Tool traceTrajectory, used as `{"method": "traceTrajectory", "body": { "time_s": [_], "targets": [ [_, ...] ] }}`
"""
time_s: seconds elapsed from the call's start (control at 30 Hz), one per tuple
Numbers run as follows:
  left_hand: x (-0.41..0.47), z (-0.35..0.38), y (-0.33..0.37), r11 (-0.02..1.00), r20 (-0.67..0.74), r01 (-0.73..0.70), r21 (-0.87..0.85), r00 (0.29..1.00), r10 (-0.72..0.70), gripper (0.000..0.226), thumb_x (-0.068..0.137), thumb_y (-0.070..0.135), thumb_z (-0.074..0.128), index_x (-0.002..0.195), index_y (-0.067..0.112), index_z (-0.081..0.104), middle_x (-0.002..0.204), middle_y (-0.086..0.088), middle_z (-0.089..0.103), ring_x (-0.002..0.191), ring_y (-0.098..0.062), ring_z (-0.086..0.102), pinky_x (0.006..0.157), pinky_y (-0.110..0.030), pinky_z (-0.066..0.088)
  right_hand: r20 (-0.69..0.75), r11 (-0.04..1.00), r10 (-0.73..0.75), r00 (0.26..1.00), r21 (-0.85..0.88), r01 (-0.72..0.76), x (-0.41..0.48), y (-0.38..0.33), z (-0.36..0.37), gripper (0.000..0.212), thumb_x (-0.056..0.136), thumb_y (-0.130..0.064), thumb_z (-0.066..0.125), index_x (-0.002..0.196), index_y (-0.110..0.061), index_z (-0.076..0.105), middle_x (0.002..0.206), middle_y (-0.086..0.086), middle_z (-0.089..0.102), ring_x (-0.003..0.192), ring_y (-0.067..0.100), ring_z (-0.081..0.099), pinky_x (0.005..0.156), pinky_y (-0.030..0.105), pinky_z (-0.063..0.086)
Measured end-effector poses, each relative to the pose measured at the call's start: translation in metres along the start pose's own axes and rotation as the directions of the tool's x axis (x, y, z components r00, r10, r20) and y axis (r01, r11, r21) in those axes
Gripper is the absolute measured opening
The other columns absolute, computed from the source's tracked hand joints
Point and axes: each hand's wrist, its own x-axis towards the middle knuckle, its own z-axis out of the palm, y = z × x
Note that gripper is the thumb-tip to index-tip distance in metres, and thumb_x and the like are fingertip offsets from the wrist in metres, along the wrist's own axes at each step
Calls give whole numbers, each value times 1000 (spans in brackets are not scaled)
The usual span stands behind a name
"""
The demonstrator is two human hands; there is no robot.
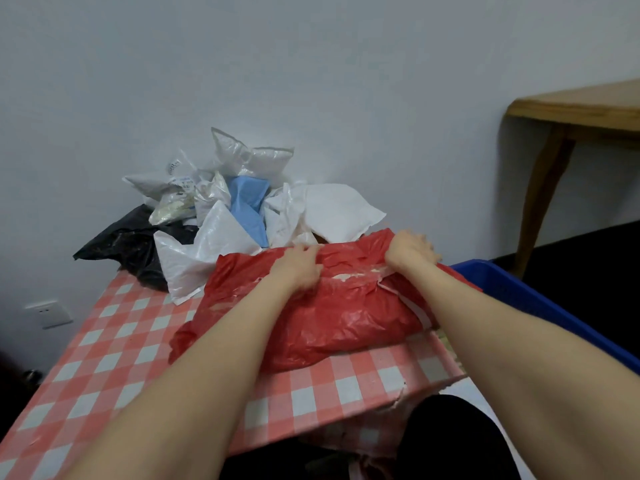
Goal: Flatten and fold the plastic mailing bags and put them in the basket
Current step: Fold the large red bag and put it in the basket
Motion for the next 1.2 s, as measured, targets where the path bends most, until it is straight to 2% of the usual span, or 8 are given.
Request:
{"method": "traceTrajectory", "body": {
  "time_s": [0.13, 0.33, 0.53, 0.63, 0.73, 0.87, 1.07, 1.2],
  "targets": [
    [22, 14, 33, 991, 124, -100, -90, 986, 111, 66, 93, 51, 46, 151, 29, 22, 157, -10, 19, 144, -29, 20, 117, -44, 19, 118, 999, 41, 992, -31, -37, 12, 7, 7, 46, 96, -33, 45, 138, -13, 48, 142, 8, 48, 130, 31, 46, 105, 45, 35],
    [35, 41, 33, 985, 357, 132, -107, 930, -85, 83, 79, 82, 31, 148, 48, -2, 159, -10, -12, 144, -43, -5, 116, -58, 4, 46, 995, 94, 995, -31, -92, 23, 20, 21, 42, 95, -14, 40, 135, -10, 50, 136, 9, 55, 123, 30, 54, 96, 38, 42],
    [30, 38, 36, 987, 339, 153, -58, 932, -125, 85, 79, 82, 28, 149, 44, -2, 159, -15, -6, 145, -40, 0, 114, -61, 6, -33, 997, 37, 999, -62, -38, 27, 19, 19, 39, 97, -16, 41, 134, -11, 50, 138, 13, 47, 125, 31, 48, 98, 40, 41],
    [28, 27, 42, 998, 164, 53, 22, 985, -56, 77, 87, 74, 25, 152, 36, 8, 160, -9, 3, 147, -30, 6, 115, -60, 9, -180, 973, -223, 958, -101, 207, 28, 2, 10, 37, 95, -27, 49, 131, -18, 50, 136, 10, 44, 126, 30, 41, 100, 42, 37],
    [25, 27, 42, 996, 166, 83, 15, 983, -84, 70, 90, 70, 20, 151, 40, 2, 161, -5, -2, 148, -29, -1, 111, -64, 2, 69, 887, -439, 896, -128, 445, 23, -13, 14, 50, 91, -53, 46, 135, -29, 48, 144, 9, 39, 135, 32, 31, 106, 47, 31],
    [19, 45, 35, 978, 281, 203, -41, 942, -183, 68, 89, 72, 20, 147, 48, -6, 161, -4, -9, 147, -31, -6, 111, -66, -4, 373, 905, -331, 867, -134, 403, 21, -4, 37, 67, 91, -71, 20, 151, -41, 16, 162, 3, 5, 147, 38, -2, 115, 59, 5],
    [20, 33, 18, 990, 311, 103, -101, 948, -67, 62, 97, 59, 24, 151, 39, 2, 160, -9, 4, 148, -27, 5, 118, -53, 4, 333, 893, -293, 896, -240, 381, 18, -8, 37, 67, 93, -69, 16, 153, -39, 11, 163, 4, 1, 147, 39, -5, 114, 63, 1],
    [4, 12, -24, 991, 91, 97, 90, 990, -105, 61, 98, 54, 24, 152, 30, 12, 160, -8, 7, 148, -25, 5, 118, -51, 7, 215, 859, -388, 896, -267, 436, 7, -25, 29, 65, 94, -65, 20, 152, -35, 15, 162, 2, 4, 147, 39, -3, 113, 65, 3]
  ]
}}
